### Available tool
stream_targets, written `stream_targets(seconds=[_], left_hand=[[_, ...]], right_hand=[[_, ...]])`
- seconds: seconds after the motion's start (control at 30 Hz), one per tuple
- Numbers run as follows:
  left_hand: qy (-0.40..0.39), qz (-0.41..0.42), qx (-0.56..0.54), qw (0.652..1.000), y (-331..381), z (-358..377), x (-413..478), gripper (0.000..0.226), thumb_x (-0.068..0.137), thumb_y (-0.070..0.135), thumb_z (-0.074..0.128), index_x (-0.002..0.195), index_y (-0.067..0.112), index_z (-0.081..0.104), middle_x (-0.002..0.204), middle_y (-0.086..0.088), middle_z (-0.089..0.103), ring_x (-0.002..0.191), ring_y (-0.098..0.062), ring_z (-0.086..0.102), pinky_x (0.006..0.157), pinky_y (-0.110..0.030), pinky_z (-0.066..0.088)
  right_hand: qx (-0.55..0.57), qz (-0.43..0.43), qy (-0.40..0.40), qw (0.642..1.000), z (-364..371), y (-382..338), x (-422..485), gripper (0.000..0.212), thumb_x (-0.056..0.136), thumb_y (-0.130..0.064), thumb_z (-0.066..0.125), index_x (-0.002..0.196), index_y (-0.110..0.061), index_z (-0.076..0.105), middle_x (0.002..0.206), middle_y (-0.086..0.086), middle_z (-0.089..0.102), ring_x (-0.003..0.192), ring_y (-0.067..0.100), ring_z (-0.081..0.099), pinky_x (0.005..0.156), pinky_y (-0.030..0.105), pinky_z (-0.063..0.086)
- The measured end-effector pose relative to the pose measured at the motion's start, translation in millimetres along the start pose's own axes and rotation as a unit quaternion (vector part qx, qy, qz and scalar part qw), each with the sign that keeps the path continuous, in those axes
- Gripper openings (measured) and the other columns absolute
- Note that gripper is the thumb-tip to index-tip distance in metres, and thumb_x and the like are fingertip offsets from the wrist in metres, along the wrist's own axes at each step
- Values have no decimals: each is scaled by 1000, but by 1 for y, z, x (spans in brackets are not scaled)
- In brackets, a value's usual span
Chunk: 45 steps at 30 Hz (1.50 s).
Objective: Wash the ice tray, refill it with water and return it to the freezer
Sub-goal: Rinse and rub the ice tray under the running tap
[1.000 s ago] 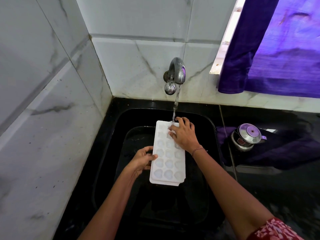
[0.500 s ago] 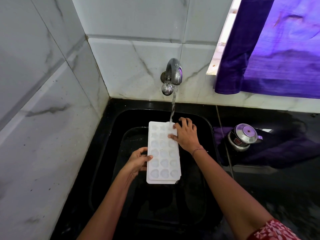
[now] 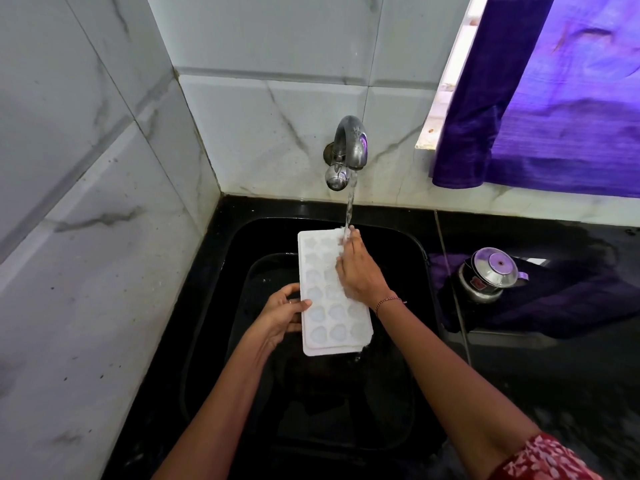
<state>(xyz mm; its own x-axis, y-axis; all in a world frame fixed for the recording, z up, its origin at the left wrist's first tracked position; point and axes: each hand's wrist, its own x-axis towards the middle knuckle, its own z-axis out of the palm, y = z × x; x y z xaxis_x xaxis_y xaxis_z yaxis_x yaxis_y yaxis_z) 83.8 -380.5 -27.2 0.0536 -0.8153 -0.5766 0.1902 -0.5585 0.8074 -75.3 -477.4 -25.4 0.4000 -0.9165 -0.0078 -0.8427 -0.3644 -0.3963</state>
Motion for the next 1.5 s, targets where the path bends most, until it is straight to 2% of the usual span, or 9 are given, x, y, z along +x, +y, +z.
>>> stream_targets(seconds=[0.23, 0.43, 0.67, 0.73, 0.8, 0.9, 1.03, 1.2, 1.5], left_hand=[[-27, 28, 7, 999, 16, 9, 14, 32, 89, 1, 57, 116, 16, 54, 86, -2, 68, 65, -9, 69, 55, -26, 56], [-48, 58, 6, 997, 31, 23, 30, 31, 89, 0, 56, 116, 16, 54, 80, -2, 66, 59, -8, 67, 55, -26, 56], [-14, 31, 27, 999, 47, 18, 44, 28, 90, 2, 56, 115, 14, 52, 84, -5, 64, 60, -13, 67, 49, -24, 55], [-10, -1, 39, 999, 52, 18, 46, 25, 90, 4, 57, 112, 14, 52, 85, -6, 64, 68, -19, 65, 49, -24, 55], [-6, -15, 58, 998, 56, 21, 47, 11, 90, 9, 59, 100, 12, 57, 82, -6, 63, 63, -18, 64, 46, -21, 53], [1, -16, 81, 997, 62, 27, 47, 10, 91, 22, 59, 85, 14, 59, 75, -7, 63, 53, -13, 65, 46, -21, 53], [37, 20, 158, 987, 62, 39, 56, 26, 95, 34, 50, 85, 13, 62, 88, -8, 65, 81, -18, 60, 68, -30, 51], [93, 175, 358, 912, 70, 62, 51, 34, 97, 30, 44, 109, 7, 65, 109, -12, 64, 101, -26, 59, 83, -33, 44], [40, 259, 271, 926, 84, 73, 52, 24, 97, 15, 45, 107, 11, 66, 110, -4, 65, 99, -14, 59, 83, -23, 44]], right_hand=[[-152, -78, 1, 985, -9, -2, 4, 72, 89, -45, 2, 151, -8, 0, 159, 13, -6, 148, 25, -7, 120, 42, -6], [-138, -152, 4, 979, -2, -12, -10, 65, 93, -36, 13, 150, -4, 10, 159, 14, 3, 147, 24, -2, 121, 43, 6], [-151, -189, -82, 967, 11, 6, -53, 85, 93, -62, 31, 151, -12, -6, 158, 10, -15, 146, 23, -18, 118, 40, -12], [-151, -180, -75, 969, 11, 8, -55, 75, 96, -40, 44, 152, -16, -1, 159, 13, -10, 147, 27, -11, 118, 40, -9], [-95, -162, -63, 980, 7, 7, -54, 69, 95, -15, 46, 152, -19, 7, 160, 10, 1, 148, 23, 1, 119, 34, 1], [85, -102, -15, 991, 1, 3, -55, 66, 90, -8, 55, 149, -20, 26, 154, 4, 30, 142, 16, 30, 112, 22, 24], [275, 24, 61, 959, -3, -5, -50, 56, 84, -7, 63, 137, -15, 46, 113, 7, 67, 100, 19, 64, 76, 8, 40], [379, 150, 88, 909, -18, 0, -33, 47, 83, -12, 67, 124, -11, 46, 98, -3, 56, 79, 3, 55, 59, 9, 46], [473, 212, 27, 855, -36, 7, -3, 41, 80, -18, 72, 112, -14, 46, 102, 4, 59, 91, 17, 61, 79, 33, 55]])
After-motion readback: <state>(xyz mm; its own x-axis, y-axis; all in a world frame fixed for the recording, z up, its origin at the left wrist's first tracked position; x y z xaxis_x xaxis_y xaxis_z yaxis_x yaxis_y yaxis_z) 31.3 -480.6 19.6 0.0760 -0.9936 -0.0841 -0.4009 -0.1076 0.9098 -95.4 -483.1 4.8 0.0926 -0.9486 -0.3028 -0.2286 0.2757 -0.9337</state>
